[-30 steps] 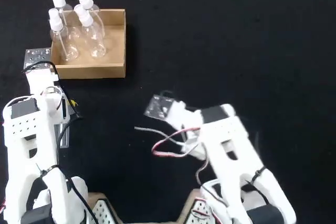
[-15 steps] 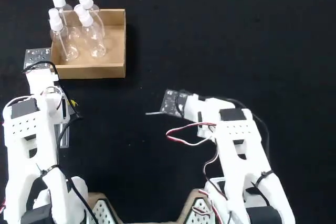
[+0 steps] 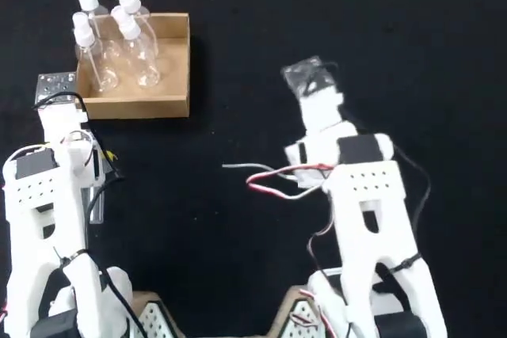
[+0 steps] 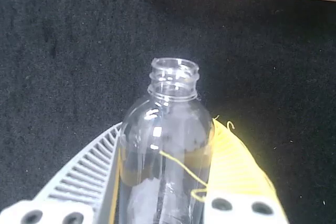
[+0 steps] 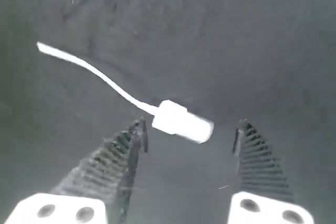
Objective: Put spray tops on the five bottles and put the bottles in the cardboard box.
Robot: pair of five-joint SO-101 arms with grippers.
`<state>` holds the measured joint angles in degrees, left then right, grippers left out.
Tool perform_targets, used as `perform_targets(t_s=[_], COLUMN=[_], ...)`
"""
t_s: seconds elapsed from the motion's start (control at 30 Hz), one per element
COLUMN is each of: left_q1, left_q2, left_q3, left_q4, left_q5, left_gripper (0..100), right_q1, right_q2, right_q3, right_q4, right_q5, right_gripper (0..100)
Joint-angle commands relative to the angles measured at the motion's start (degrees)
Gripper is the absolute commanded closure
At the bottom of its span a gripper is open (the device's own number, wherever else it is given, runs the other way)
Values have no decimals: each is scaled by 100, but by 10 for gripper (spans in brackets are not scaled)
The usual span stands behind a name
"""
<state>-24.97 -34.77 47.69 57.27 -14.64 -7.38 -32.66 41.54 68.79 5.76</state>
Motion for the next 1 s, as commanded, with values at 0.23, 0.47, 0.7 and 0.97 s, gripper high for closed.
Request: perform_targets(t_s=[0.23,0.47,0.7,0.97], left_q1=[-40,-31,-40,-40], left_q2=[-176,-176,-176,-176], left_q3=[-75,-75,-75,-75], left_q4=[-88,-88,-88,-97], left_q5=[18,18,26,18], left_gripper=[909,909,909,909], right_q1=[-378,-378,-369,-220], right_q2=[-4,224,1675,3037], right_q3=[233,822,171,-1165], right_q4=[53,-422,-457,62], right_q5=[-1723,-2321,-2787,-3024], right_gripper=[740,740,740,741])
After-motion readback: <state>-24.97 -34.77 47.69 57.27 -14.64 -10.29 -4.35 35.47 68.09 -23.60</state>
